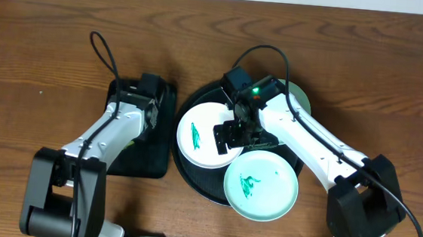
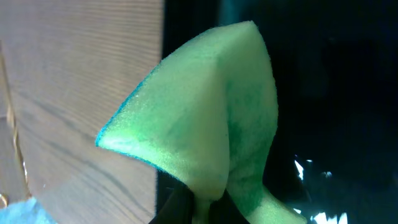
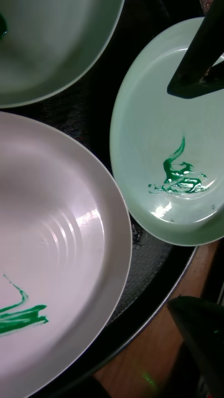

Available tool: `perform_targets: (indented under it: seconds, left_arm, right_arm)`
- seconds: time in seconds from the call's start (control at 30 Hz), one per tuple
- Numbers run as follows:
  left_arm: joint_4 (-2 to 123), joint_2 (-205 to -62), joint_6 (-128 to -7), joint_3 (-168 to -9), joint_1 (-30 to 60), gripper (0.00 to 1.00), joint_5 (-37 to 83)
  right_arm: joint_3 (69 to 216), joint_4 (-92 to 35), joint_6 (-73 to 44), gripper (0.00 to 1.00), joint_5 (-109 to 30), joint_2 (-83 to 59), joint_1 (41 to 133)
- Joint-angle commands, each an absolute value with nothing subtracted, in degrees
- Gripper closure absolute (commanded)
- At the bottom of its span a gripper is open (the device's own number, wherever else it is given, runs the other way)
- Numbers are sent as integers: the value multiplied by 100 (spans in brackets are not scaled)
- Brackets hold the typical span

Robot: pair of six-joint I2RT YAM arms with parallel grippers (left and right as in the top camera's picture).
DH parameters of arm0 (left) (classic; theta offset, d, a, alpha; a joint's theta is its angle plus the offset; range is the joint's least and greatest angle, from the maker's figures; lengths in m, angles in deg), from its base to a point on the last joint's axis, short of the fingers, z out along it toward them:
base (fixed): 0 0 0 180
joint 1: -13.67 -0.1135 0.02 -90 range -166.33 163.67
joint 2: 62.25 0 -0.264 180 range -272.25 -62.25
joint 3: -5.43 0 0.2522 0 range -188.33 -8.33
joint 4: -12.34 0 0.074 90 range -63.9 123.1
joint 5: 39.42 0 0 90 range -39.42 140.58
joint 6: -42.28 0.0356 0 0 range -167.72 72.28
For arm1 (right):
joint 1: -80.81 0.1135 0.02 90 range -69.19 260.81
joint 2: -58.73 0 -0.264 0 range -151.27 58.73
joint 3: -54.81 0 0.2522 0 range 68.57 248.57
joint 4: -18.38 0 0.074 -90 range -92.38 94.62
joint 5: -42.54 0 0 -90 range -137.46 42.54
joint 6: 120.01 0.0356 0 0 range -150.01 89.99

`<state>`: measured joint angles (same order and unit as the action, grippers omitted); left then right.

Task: Clean dirty plates on tray and stack at the side

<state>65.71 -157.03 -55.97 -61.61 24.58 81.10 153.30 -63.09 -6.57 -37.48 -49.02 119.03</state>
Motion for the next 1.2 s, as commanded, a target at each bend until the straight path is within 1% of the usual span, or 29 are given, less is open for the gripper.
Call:
perform_targets:
  seconds: [0.0,0.13,0.23,0.27,0.33,0.37,0.5,0.63,0.9,1.03,1.17]
  left_arm:
    - [6563,-15742,-5125,-6307,2651,93,7769]
    - [6569,-15742,-4749,-6305,2887,93,7100]
    - [6589,-15742,-4754,-6305,3029,92,7000]
    - [6606,-15742,-4754,-6305,3070,89,7000]
    - [6633,-15742,-4756,-6305,3129,89,7026]
    - [6635,-15742,-4830,-6305,3127,93,7102]
    - [6698,-15742,-5339,-6305,3110,93,8066]
    - [6711,-15742,-5333,-6307,3110,93,8742]
    - [6416,-15758,-4496,-6307,3110,93,9804]
    - [6027,-15948,-3739,-6305,3105,93,9819]
    - [5988,-16444,-3460,-6305,3105,93,9823]
  right_arm:
    - [15321,-6304,-740,1,-3824,-4880,11916]
    - [15321,-6309,-740,1,-3824,-4880,11916]
    - [15321,-6322,-743,1,-3824,-4880,11916]
    - [15321,-6331,-747,1,-3824,-4880,11916]
    - [15321,-6339,-793,1,-3827,-4880,11916]
    - [15321,-6346,-802,1,-3827,-4880,11916]
    - [15321,-6357,-802,1,-3827,-4880,11916]
    - [15321,-6355,-845,1,-3829,-4880,11916]
    - [15321,-6333,-847,1,-3851,-4880,11916]
    - [15321,-6368,-913,1,-3866,-4880,11916]
    - [15321,-6405,-924,1,-3866,-4880,11916]
